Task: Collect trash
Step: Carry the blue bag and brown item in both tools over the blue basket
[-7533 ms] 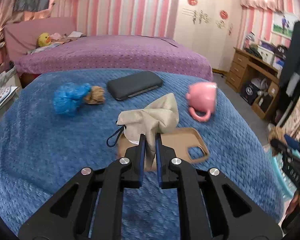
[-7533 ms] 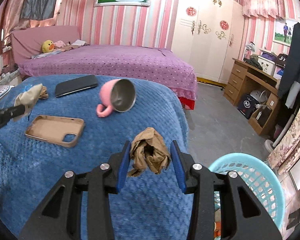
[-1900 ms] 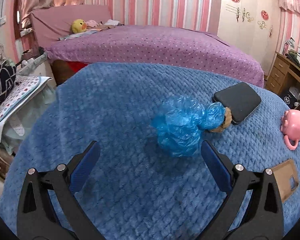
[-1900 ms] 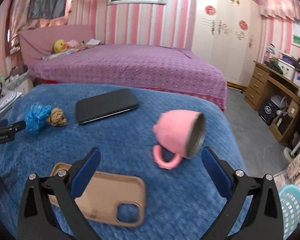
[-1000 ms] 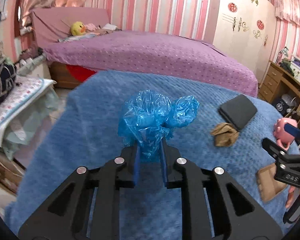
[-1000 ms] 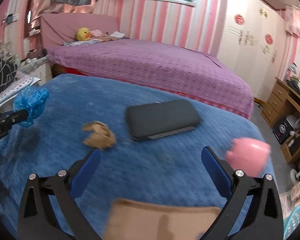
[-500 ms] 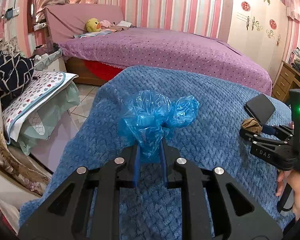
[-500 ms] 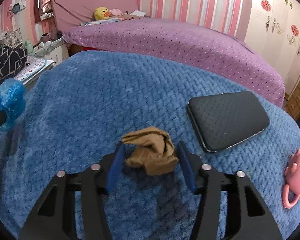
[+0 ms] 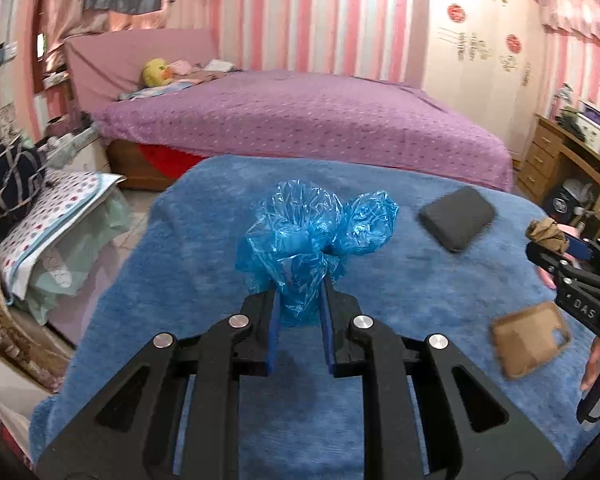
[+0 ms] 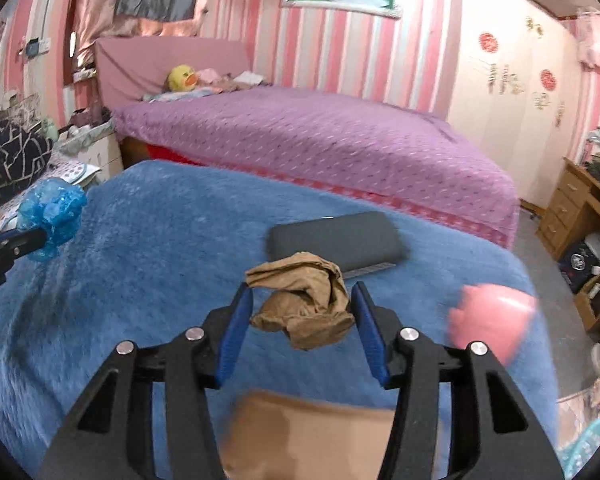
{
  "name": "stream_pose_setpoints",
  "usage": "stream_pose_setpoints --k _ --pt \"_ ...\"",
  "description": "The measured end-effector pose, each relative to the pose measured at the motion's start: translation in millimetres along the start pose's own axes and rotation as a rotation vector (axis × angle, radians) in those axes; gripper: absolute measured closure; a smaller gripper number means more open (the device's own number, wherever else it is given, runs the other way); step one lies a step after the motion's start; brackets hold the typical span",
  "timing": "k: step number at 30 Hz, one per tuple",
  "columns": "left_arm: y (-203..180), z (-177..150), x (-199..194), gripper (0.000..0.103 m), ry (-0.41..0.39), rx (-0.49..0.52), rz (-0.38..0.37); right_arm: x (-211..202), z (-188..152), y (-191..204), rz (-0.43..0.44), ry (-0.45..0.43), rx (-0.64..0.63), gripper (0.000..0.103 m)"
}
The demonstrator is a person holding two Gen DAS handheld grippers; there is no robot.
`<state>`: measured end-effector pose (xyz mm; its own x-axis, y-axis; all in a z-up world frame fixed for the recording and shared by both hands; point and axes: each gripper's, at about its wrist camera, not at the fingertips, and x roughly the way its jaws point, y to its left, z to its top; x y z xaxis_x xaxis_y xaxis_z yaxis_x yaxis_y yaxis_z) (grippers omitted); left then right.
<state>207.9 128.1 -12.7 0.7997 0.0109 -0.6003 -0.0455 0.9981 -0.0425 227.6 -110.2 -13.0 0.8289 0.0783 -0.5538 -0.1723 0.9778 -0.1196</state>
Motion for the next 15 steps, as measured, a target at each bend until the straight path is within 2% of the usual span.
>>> stream_pose_setpoints --k 7,12,15 --pt "-62 -16 -15 0.087 0.013 0.067 -0.048 -58 -39 -68 -0.111 -0.005 0.024 0.052" --pt "-113 -26 -31 0.087 -0.018 0.147 -0.081 -91 -72 -111 -0.179 0.02 0.059 0.052" --pt "-130 -30 -36 0.087 -0.016 0.148 -0.124 -108 -89 -134 -0.225 0.019 0.091 0.052"
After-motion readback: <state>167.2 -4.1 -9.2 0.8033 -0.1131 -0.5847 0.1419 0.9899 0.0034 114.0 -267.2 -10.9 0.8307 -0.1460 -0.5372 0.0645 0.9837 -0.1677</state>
